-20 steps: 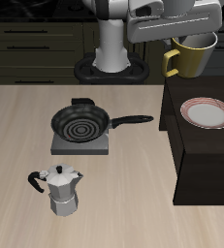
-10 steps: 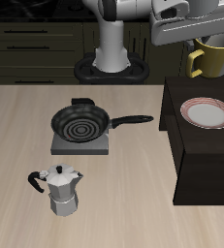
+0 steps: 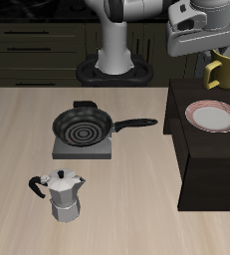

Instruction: Place the mug on the plate

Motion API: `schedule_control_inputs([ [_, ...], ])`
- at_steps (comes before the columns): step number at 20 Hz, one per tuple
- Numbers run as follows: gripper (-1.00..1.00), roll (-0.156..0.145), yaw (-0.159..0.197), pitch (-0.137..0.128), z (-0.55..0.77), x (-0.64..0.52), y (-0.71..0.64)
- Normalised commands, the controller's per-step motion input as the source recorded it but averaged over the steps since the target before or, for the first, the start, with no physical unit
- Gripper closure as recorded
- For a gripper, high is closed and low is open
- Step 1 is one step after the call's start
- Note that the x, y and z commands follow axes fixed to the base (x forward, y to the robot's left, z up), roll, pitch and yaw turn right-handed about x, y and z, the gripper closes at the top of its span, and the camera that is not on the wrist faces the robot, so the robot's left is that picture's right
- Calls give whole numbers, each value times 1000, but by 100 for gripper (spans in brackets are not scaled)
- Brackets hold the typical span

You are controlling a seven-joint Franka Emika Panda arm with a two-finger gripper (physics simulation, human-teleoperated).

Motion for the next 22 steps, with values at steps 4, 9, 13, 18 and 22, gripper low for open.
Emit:
schedule_control_inputs([
  [4,100,6,33,-13,-43,109,57],
  [9,100,-41,13,16,-123,286,-128],
  [13,100,-19,11,23,-170,107,-41],
  [18,100,-6,-4,36,-245,59,39],
  [22,100,9,24,29,-269,23,89],
])
